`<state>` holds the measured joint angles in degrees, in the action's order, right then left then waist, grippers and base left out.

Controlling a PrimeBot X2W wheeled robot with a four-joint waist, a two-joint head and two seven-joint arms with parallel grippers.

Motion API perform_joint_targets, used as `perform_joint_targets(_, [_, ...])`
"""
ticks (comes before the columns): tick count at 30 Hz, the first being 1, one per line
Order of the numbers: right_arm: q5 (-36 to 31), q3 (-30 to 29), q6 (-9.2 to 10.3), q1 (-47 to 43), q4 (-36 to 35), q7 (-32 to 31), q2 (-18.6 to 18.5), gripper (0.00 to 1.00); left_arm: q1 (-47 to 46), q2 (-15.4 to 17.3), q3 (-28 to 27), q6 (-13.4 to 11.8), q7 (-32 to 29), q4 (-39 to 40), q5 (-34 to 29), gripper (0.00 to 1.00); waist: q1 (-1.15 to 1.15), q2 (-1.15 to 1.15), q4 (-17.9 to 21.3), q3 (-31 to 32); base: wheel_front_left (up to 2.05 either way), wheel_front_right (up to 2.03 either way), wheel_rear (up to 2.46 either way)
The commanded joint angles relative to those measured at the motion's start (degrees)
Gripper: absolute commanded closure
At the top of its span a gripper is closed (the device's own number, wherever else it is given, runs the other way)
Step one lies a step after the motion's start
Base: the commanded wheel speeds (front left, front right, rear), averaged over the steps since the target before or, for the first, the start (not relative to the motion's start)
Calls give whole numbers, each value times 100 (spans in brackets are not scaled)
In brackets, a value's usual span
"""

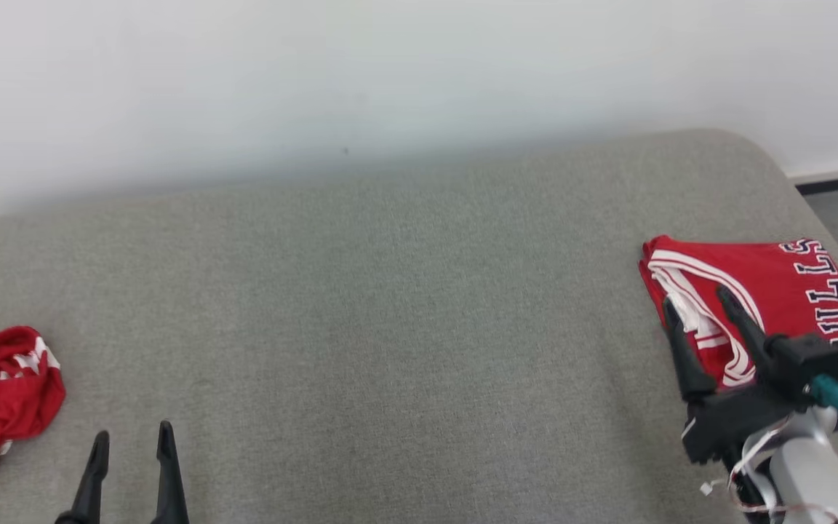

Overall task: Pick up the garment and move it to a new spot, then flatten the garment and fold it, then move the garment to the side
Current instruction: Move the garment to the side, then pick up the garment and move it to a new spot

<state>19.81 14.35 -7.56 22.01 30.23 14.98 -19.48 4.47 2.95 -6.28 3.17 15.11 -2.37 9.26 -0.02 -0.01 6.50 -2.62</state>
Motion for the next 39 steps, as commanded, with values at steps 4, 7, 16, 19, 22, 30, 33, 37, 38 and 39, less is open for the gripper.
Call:
perform_joint_targets(4, [-350,-221,16,-573,-540,22,243,0,202,-6,37,-118,3,-75,70,0,2,1,-83,290,0,0,0])
perform_joint_targets(7, [-463,-404,16,-953,-821,23,413,0,271,-6,84,-126,3,-136,100,0,2,1,-129,353,0,0,0])
perform_joint_targets(16, [-741,-833,16,-1516,-1146,24,725,0,401,-6,210,-151,3,-136,91,0,2,1,-208,426,0,0,0])
perform_joint_targets(19, [-896,-883,16,-1535,-1156,24,780,0,351,-5,222,-151,3,-112,79,0,2,1,-236,413,0,0,0])
perform_joint_targets(22, [-940,-910,16,-1572,-1171,24,784,0,286,-6,260,-162,3,-126,114,0,2,1,-336,413,0,0,0])
perform_joint_targets(30, [-899,-917,16,-1622,-1165,22,823,0,274,-2,360,-177,4,-109,132,0,2,1,-911,478,0,0,0])
perform_joint_targets(33, [-905,-914,16,-1635,-1186,22,851,0,302,-2,320,-121,3,-100,64,0,2,1,-1278,509,0,0,0])
perform_joint_targets(37, [-889,-812,16,-1629,-1178,23,930,0,381,-1,147,-97,4,-50,46,0,2,1,-1745,548,0,0,0])
perform_joint_targets(38, [-882,-811,16,-1641,-1169,24,921,0,391,-5,153,-80,1,-63,16,0,2,1,-1884,556,0,0,0])
perform_joint_targets(39, [-866,-779,16,-1641,-1152,23,919,0,404,-7,130,-86,2,-57,10,0,2,1,-1998,566,0,0,0])
